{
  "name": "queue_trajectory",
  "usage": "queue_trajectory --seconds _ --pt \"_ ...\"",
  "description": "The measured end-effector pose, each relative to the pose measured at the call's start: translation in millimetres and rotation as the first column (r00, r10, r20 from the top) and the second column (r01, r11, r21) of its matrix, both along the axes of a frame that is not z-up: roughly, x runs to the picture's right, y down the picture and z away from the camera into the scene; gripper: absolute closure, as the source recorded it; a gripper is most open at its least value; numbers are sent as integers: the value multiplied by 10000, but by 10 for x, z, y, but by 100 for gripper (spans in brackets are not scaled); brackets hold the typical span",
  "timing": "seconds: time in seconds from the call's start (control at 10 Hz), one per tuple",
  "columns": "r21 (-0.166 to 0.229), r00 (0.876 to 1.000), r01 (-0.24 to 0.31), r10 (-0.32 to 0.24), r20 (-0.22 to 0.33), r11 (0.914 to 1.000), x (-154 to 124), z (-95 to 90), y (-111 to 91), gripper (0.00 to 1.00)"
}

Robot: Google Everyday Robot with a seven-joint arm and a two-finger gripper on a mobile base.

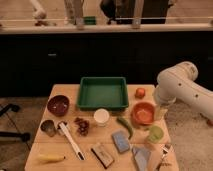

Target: Place pepper in plastic cup

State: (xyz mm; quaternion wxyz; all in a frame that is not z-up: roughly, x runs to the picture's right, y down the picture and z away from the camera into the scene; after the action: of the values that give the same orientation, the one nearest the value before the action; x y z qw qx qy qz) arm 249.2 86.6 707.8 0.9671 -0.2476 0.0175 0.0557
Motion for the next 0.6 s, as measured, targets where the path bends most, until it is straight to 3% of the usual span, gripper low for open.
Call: queue_trajectory --seconds 0.6 --pt "-505 9915 -510 566 1168 9974 -463 461 -84 20"
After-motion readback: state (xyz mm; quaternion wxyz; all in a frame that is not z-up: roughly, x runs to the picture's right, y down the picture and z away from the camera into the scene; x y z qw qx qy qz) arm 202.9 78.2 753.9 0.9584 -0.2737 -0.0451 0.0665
